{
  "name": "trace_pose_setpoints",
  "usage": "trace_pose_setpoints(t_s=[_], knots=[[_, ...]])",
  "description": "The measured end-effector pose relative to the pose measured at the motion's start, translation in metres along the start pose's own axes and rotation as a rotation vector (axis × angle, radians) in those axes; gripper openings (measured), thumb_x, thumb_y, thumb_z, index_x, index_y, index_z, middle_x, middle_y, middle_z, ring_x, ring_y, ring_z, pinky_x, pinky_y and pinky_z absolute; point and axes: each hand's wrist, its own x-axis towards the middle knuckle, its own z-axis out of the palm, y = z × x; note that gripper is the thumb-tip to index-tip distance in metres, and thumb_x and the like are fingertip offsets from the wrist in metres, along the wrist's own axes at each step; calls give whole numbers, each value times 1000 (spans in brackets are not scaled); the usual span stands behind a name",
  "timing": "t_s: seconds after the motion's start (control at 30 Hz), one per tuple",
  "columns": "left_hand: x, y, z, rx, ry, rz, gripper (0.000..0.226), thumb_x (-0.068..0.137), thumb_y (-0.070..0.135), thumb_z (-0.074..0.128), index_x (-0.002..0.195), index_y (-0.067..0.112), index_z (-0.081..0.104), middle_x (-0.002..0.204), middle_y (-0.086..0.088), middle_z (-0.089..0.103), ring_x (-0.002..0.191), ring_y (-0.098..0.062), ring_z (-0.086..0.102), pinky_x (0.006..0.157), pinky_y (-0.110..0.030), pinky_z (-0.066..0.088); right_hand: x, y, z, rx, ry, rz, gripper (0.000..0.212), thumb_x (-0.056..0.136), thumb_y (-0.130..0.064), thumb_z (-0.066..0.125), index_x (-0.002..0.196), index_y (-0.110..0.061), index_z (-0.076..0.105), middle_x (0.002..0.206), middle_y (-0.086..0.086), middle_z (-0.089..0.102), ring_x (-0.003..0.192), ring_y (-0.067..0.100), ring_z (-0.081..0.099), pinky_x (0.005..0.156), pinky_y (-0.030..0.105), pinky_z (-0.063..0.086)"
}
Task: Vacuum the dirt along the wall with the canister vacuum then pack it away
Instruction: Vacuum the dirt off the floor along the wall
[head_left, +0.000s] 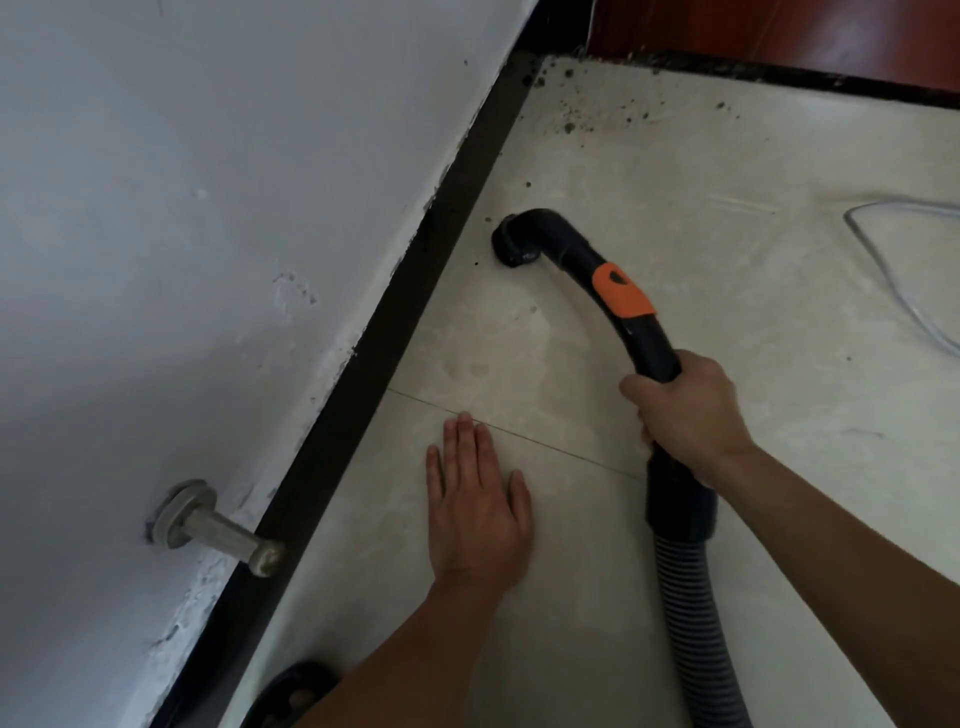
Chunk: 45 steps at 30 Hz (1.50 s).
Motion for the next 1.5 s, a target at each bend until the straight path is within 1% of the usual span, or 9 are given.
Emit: trace_pose_setpoints(t_s=[0.07, 0.17, 0.3, 0.5, 0.67, 0.83, 1.07, 1.3, 1.5], knots=[[0, 0, 0, -8, 4, 3, 65, 96, 41, 23, 146, 0, 35, 155, -16, 30, 147, -25, 19, 116, -44, 14, -5, -5, 12, -85, -59, -38, 30, 68, -37, 67, 90, -17, 63, 72, 12, 67, 59, 31, 66, 57, 41, 58], [-1, 0, -1, -6, 4, 4, 65, 97, 40, 23, 145, 0, 37, 154, -16, 32, 146, -26, 22, 116, -45, 15, -4, -2, 16, -110, -115, -63, 19, 73, -31, 70, 87, -20, 62, 68, 10, 66, 57, 30, 66, 57, 38, 56], [0, 0, 1, 9, -5, -1, 64, 96, 40, 25, 145, 0, 37, 154, -16, 31, 146, -26, 21, 115, -44, 16, 45, 3, -12, 91, 61, 66, 13, 78, -21, 72, 82, -11, 64, 60, 11, 61, 44, 24, 54, 53, 37, 51], [0, 0, 1, 13, -12, 4, 64, 96, 39, 26, 144, -1, 38, 154, -17, 31, 146, -27, 22, 114, -45, 17, 106, -31, -11, 163, 112, 113, 39, 70, -27, 71, 101, -3, 66, 66, 12, 63, 48, 26, 57, 55, 38, 54], [0, 1, -1, -3, -15, 5, 64, 96, 39, 27, 145, 0, 37, 155, -16, 30, 147, -26, 21, 115, -44, 15, 62, -39, 16, 23, -19, 22, 23, 77, -26, 70, 92, -8, 64, 68, 13, 66, 49, 27, 61, 56, 42, 57], [0, 0, -3, -1, -17, 1, 64, 95, 39, 27, 144, 1, 38, 154, -16, 33, 146, -26, 24, 115, -44, 15, -2, -4, 4, -44, -153, -34, 11, 79, -18, 69, 83, -12, 61, 61, 11, 64, 41, 21, 58, 44, 29, 47], [0, 1, -4, 19, -7, -8, 66, 93, 39, 25, 145, 0, 37, 154, -16, 32, 146, -26, 24, 117, -42, 13, -35, 54, -66, 14, 46, 110, 11, 80, -13, 71, 78, -9, 62, 53, 9, 59, 43, 25, 53, 52, 37, 50], [10, -5, -31, 169, -211, 91, 75, 91, 45, 4, 151, 3, 23, 158, -16, 22, 147, -28, 19, 117, -42, 20, -96, 80, -84, -146, -28, 86, 12, 78, -18, 72, 77, -15, 60, 57, 8, 63, 47, 24, 59, 48, 30, 46], [68, 24, -63, 249, -417, 64, 47, 98, 34, 38, 133, 4, 42, 136, -16, 39, 125, -29, 40, 97, -37, 38, -56, 90, -131, 245, 149, 301, 23, 82, -19, 75, 88, 0, 64, 54, 11, 59, 45, 25, 53, 53, 37, 51]])
